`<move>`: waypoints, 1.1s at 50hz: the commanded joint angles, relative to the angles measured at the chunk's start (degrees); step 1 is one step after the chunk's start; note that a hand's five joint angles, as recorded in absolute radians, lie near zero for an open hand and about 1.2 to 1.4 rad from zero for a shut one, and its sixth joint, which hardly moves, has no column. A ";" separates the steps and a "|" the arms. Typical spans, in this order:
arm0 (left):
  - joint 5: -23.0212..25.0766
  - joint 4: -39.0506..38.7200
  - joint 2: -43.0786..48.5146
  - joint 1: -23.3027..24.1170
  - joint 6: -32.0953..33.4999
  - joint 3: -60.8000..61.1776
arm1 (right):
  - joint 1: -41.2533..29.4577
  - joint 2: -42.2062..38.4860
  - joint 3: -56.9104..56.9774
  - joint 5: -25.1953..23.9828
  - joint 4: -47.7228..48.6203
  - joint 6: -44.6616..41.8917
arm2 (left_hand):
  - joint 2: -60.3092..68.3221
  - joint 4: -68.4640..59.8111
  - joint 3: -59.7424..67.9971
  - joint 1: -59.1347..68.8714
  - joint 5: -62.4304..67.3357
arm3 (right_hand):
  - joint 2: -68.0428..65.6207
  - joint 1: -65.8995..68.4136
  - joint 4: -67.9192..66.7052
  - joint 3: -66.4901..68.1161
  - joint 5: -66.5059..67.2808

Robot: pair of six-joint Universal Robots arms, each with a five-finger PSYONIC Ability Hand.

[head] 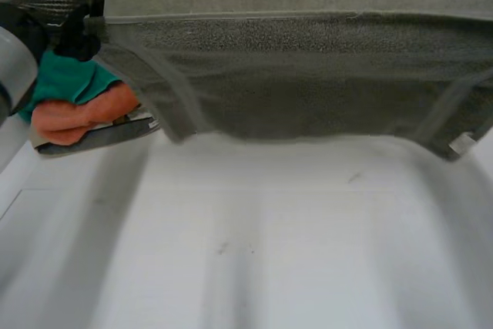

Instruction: Fold the laundry.

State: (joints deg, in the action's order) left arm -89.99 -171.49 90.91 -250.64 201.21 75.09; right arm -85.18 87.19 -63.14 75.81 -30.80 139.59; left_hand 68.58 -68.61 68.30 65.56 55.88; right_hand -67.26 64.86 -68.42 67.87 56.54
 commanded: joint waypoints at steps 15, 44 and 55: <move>-1.59 -10.07 34.50 2.35 15.43 -18.82 | -6.22 -24.52 3.99 10.57 21.62 -3.80 | 11.42 -11.39 11.69 14.44 14.12 | -12.74 15.14 -11.58 12.13 13.46; -1.42 -40.42 29.76 2.44 6.91 -1.02 | -15.19 -29.52 -5.84 13.31 49.88 3.32 | 11.42 -11.39 11.69 14.44 14.12 | -12.74 15.14 -11.58 12.13 13.46; -1.68 -24.46 24.52 3.05 7.27 13.57 | -14.66 -32.80 -11.29 12.69 36.99 1.40 | 11.42 -11.39 11.69 14.44 14.12 | -12.74 15.14 -11.58 12.13 13.46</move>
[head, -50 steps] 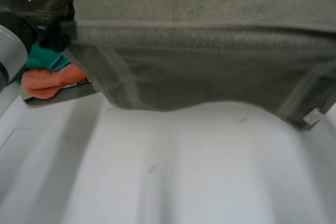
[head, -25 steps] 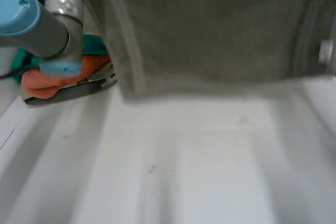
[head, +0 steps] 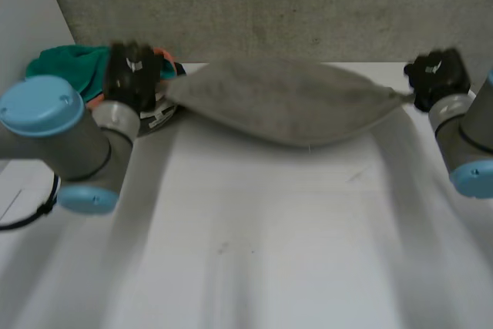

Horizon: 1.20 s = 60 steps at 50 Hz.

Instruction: Fold the laundry.

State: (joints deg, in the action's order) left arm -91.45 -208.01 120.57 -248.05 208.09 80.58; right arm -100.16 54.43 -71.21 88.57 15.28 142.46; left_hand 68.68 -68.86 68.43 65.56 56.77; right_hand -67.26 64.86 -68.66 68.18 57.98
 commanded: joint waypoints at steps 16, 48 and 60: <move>-0.22 45.77 -28.29 2.48 13.65 23.31 | 12.09 21.15 -26.08 -1.21 -34.18 -31.89 | 11.32 -11.14 11.57 14.44 13.23 | -12.74 15.14 -11.34 11.82 12.02; -6.99 14.41 12.41 5.47 10.67 -14.66 | 5.32 -9.00 2.74 0.54 5.20 -15.39 | -58.49 58.67 -58.24 -55.37 -56.58 | 57.26 -54.86 58.66 -58.18 -57.98; -7.16 10.17 2.66 5.56 9.79 -4.83 | 12.08 1.99 -4.46 -6.47 -14.20 -4.91 | -58.68 58.86 -58.43 -55.56 -56.77 | 57.26 -54.86 58.66 -58.18 -57.98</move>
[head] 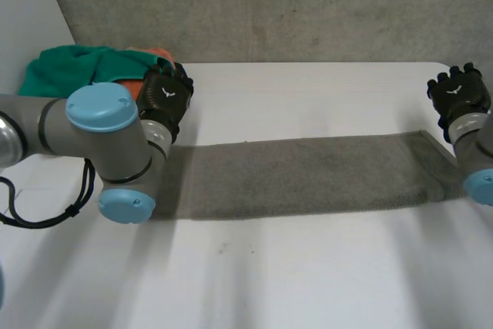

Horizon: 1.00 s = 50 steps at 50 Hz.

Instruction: Fold the laundry.

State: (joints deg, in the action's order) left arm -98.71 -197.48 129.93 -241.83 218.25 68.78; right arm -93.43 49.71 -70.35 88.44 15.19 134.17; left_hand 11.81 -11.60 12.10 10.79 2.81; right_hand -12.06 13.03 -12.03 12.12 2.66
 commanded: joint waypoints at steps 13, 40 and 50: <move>0.80 -0.89 -12.77 0.13 -5.11 17.27 | 12.39 7.24 -12.53 -14.09 -15.82 3.29 | -1.81 1.60 -2.10 -0.79 -2.81 | -8.95 7.98 -8.98 8.90 8.36; 0.62 -0.81 -21.82 -0.57 -8.45 21.92 | 5.29 12.68 -9.01 -6.17 -1.05 1.60 | -1.81 1.60 -2.10 -0.79 -2.81 | -67.94 66.97 -67.97 67.88 67.34; 0.89 -0.72 -26.39 -0.22 -17.94 22.28 | -19.65 15.51 -14.20 -22.86 4.22 8.48 | -1.81 1.60 -2.10 -0.79 -2.81 | -67.94 66.97 -67.97 67.88 67.34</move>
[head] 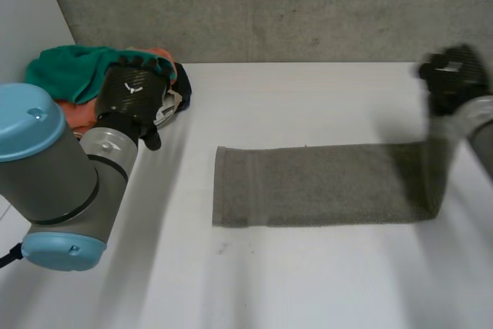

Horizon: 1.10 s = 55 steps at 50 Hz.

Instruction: Fold the laundry.

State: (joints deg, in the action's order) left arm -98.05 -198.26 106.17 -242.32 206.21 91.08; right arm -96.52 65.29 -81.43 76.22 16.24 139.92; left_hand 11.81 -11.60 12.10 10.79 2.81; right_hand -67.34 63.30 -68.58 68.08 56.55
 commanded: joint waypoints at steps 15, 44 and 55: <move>5.50 -0.20 -3.33 0.71 -8.02 -0.81 | -28.38 -8.34 -3.21 -3.72 2.22 -0.10 | -1.81 1.60 -2.10 -0.79 -2.81 | 43.75 -39.71 45.00 -44.49 -42.97; 5.68 -1.70 -1.05 4.40 -7.76 -2.22 | -3.59 -2.54 -9.81 2.26 -10.10 -0.54 | -1.81 1.60 -2.10 -0.79 -2.81 | -12.66 16.70 -11.42 11.92 13.45; 5.15 -0.99 -3.95 3.26 -7.67 -1.78 | -23.62 -1.47 -2.07 -3.18 -7.72 12.74 | -1.81 1.60 -2.10 -0.79 -2.81 | -12.66 16.70 -11.42 11.92 13.45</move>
State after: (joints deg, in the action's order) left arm -92.78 -199.67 103.36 -238.33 198.63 89.00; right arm -110.69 65.54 -85.56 76.87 7.69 149.06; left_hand 11.81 -11.60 12.10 10.79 2.81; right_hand -67.47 62.48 -68.43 67.95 58.11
